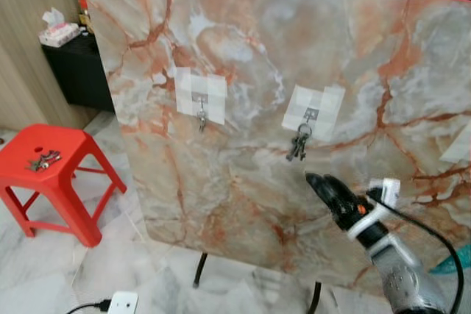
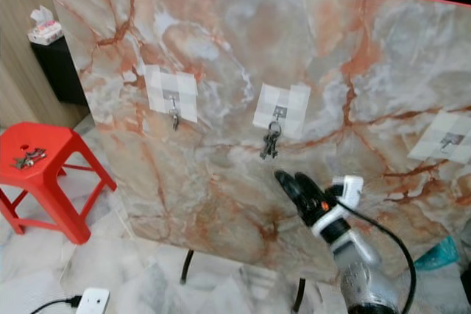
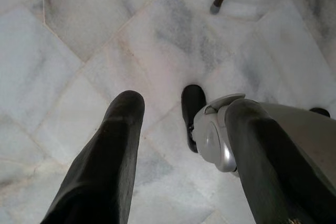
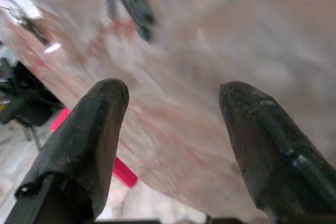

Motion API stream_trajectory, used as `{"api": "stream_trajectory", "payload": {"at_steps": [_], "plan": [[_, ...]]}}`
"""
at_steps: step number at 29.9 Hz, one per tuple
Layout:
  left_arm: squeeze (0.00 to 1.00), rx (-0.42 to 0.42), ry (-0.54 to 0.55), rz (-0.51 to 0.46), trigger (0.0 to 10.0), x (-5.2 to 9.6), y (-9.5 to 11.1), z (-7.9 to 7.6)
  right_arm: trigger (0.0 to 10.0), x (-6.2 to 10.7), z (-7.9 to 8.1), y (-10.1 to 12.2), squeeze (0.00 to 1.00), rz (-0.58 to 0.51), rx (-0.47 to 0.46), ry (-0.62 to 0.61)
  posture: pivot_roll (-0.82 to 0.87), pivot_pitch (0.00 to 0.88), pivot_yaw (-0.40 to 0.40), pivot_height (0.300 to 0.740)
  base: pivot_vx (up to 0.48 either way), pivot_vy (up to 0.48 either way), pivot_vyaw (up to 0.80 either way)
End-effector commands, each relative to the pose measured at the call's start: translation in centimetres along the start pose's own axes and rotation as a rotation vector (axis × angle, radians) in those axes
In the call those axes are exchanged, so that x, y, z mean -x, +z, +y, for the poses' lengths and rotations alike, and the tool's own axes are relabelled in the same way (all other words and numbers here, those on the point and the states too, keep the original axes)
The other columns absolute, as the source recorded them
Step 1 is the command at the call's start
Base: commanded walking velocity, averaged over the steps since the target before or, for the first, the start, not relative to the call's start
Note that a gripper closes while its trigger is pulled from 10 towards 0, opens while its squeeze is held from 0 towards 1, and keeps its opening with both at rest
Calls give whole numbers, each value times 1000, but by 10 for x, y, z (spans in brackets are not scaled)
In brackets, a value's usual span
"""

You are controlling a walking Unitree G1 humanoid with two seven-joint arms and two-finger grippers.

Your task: Hang keys on a hook

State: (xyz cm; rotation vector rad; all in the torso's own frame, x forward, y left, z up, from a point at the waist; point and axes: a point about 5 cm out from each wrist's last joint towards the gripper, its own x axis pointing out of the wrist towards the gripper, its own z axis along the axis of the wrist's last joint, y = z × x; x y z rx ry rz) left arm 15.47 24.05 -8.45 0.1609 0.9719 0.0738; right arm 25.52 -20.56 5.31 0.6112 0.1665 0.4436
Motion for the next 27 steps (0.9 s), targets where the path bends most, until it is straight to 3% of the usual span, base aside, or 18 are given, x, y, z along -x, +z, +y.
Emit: {"api": "stream_trajectory", "payload": {"at_steps": [1,4,5,11,12,15,19,21,27], "plan": [[0,-20,-9,12,10000,0,-2,-2,10000,5,0,3,0,0,25,-44,18,0,-84,740,0,0,0],[0,-21,-8,12,10000,0,-1,-2,10000,12,-5,-4,0,24,36,-120,15,0,-82,740,0,0,0],[0,-21,-7,12,10000,0,-1,-1,10000,17,-11,-13,0,73,38,-205,13,0,-81,740,0,0,0],[0,-19,-2,13,10000,-1,0,-1,10000,49,-60,-62,0,438,287,-719,1,0,-84,740,0,0,0],[0,-17,-2,12,10000,-1,1,-2,10000,53,-64,-70,0,454,272,-782,2,0,-83,740,0,0,0],[0,-15,0,12,10000,-1,1,-2,10000,59,-66,-88,0,486,209,-860,9,0,-70,740,0,0,0],[0,-23,1,14,10000,-1,2,0,10000,66,-61,-111,0,556,209,-900,1,0,-56,740,0,0,0],[0,-25,4,13,10000,-1,2,1,10000,78,-57,-131,0,645,199,-932,16,0,-47,740,0,0,0],[0,-36,4,15,10000,-1,3,4,10000,93,-53,-147,0,657,115,-1037,-4,0,-18,740,0,0,0]]}}
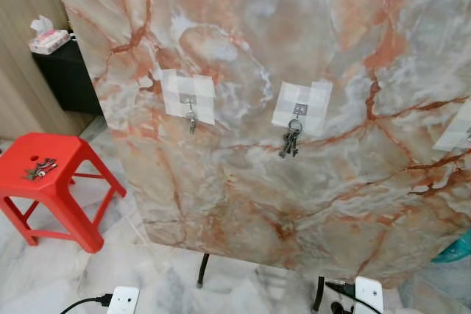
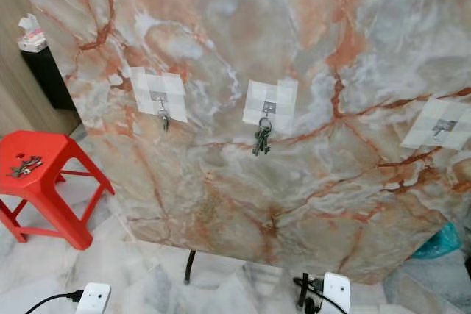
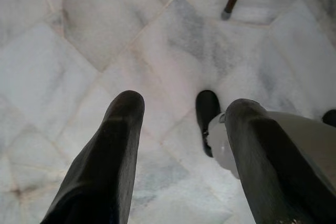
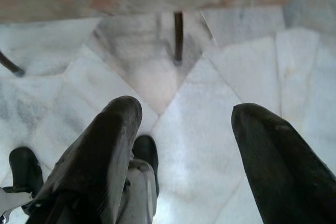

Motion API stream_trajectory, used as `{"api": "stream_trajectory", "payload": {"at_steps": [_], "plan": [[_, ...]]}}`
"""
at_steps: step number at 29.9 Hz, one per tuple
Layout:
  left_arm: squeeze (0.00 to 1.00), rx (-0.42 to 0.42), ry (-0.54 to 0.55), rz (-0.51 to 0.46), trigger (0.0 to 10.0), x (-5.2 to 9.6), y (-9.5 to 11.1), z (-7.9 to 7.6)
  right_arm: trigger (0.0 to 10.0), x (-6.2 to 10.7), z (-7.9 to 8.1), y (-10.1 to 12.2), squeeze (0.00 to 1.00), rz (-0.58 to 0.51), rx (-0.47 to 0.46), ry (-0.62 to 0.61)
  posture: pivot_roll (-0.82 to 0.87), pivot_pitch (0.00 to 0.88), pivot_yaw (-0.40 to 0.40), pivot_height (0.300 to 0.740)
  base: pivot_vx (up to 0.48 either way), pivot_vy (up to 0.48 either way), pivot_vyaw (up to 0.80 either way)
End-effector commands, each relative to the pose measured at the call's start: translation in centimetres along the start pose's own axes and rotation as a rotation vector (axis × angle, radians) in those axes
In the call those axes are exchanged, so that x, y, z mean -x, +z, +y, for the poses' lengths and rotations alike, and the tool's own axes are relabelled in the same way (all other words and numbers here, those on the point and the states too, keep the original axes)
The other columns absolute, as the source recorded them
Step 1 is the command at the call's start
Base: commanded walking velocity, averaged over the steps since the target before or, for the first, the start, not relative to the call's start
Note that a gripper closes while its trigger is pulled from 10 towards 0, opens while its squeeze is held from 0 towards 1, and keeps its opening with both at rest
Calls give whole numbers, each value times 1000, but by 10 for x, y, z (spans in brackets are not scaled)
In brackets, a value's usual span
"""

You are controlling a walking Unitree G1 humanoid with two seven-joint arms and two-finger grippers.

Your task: Hang keys on a hook

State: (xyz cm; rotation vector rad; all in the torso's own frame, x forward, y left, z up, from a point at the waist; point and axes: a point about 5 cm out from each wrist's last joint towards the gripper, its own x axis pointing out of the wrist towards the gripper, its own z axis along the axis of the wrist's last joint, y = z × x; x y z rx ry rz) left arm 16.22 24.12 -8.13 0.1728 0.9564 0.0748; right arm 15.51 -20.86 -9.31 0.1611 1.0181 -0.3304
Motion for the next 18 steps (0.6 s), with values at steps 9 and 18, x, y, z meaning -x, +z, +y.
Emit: {"api": "stream_trajectory", "payload": {"at_steps": [9,18], "plan": [[0,-27,-3,26,10000,1,-5,4,10000,2,4,-13,0,22,-94,13,-6,0,-15,740,0,0,0],[0,12,18,46,10000,2,-10,3,10000,0,8,0,0,-15,-89,33,22,0,-34,740,0,30,0]]}}
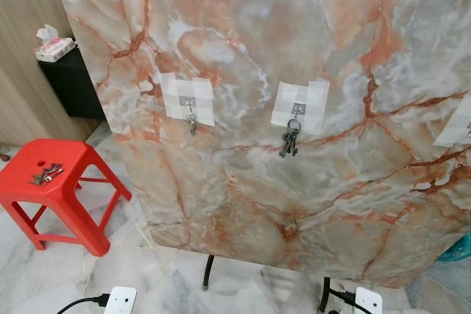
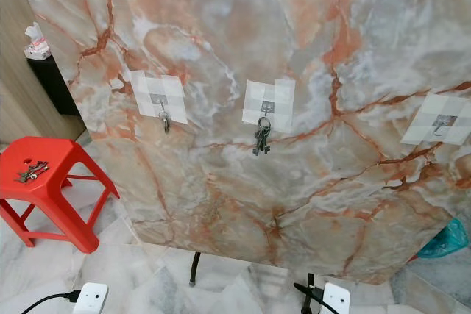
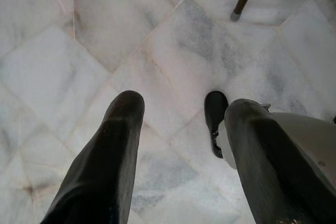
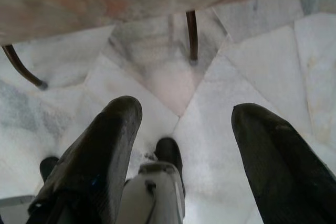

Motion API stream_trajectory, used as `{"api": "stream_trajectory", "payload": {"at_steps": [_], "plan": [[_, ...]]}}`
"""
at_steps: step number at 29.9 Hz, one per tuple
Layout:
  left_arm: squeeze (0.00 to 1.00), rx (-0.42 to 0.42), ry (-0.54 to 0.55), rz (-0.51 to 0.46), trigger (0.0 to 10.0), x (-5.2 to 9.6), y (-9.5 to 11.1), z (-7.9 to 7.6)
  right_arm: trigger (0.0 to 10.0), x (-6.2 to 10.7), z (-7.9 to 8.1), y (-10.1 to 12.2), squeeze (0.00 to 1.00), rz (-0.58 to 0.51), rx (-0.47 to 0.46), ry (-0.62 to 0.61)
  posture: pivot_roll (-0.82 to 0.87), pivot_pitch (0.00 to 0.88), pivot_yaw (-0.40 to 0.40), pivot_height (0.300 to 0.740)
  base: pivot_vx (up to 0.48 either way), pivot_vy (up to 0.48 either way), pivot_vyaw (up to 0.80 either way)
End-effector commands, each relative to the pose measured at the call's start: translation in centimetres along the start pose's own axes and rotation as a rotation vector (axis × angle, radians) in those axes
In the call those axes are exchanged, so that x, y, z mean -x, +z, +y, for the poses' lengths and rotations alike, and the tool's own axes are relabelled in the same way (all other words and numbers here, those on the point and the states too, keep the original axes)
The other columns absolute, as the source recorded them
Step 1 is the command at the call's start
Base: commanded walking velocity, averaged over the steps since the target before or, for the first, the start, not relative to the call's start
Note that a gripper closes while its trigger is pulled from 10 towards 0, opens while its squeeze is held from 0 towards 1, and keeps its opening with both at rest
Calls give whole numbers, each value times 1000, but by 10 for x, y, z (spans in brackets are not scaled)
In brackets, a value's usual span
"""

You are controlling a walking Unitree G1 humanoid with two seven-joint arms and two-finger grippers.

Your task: Hang keys on a hook

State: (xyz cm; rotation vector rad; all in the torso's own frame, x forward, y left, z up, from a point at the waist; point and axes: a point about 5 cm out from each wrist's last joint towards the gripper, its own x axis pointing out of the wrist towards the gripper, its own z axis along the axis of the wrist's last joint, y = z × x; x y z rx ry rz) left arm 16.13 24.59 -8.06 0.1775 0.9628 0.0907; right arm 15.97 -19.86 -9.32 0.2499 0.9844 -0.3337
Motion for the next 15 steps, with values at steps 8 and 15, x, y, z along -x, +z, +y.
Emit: {"api": "stream_trajectory", "payload": {"at_steps": [8,15], "plan": [[0,19,2,39,10000,2,-9,-2,10000,3,-17,-11,0,8,2,-3,16,0,-37,740,0,365,0],[0,13,4,42,10000,2,-9,0,10000,4,-17,-14,0,12,6,2,18,0,-28,740,0,410,0]]}}
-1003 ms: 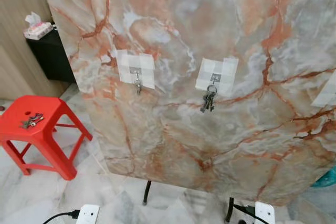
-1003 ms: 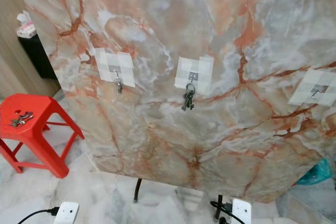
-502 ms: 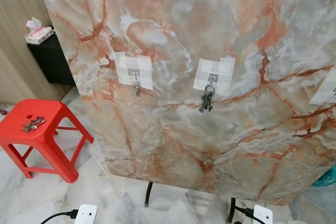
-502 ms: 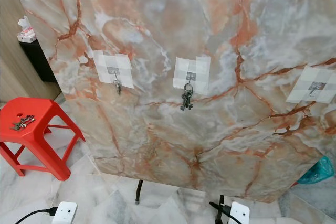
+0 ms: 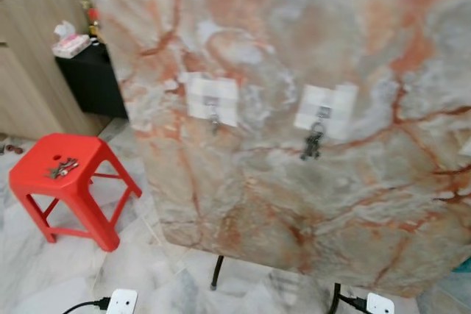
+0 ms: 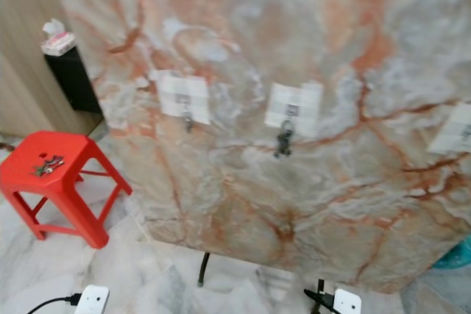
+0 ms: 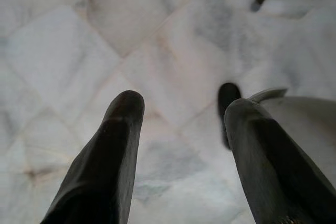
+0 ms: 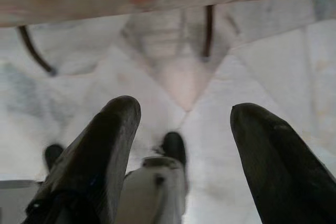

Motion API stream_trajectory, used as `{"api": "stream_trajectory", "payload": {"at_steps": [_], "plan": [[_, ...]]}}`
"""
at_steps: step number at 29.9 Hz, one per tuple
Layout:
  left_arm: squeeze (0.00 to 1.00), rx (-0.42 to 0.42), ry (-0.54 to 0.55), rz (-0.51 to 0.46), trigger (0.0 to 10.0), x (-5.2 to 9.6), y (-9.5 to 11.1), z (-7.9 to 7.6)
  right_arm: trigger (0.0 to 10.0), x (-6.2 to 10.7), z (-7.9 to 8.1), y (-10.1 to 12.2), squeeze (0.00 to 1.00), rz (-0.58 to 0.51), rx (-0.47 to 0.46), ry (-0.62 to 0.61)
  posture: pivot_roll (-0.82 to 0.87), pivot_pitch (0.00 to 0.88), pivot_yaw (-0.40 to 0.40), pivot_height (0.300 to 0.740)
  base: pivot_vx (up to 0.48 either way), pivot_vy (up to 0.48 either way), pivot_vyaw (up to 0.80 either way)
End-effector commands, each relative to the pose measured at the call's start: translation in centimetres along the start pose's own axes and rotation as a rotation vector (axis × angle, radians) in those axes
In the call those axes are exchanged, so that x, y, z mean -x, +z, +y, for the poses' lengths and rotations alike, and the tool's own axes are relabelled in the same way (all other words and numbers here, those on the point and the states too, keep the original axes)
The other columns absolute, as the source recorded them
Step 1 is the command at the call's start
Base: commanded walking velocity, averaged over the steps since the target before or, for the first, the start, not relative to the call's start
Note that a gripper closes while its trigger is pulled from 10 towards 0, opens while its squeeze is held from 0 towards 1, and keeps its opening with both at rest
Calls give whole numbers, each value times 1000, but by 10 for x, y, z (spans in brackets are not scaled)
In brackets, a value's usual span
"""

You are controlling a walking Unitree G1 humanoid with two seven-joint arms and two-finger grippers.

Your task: Hang keys on a hook

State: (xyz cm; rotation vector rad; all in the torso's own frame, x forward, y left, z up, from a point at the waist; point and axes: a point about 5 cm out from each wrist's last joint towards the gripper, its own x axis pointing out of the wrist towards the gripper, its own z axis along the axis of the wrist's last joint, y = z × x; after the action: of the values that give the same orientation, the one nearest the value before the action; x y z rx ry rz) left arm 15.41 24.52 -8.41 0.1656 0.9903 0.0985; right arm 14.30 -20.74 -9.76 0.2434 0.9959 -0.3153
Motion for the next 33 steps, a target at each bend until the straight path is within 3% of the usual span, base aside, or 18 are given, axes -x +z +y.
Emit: {"api": "stream_trajectory", "payload": {"at_steps": [1,33], "plan": [[0,2,4,13,10000,0,-1,1,10000,0,-1,-1,0,0,-12,-8,18,0,-28,740,0,424,0],[0,20,7,8,10000,0,0,-1,10000,0,-4,0,0,3,5,-30,27,0,-46,740,0,442,0]]}}
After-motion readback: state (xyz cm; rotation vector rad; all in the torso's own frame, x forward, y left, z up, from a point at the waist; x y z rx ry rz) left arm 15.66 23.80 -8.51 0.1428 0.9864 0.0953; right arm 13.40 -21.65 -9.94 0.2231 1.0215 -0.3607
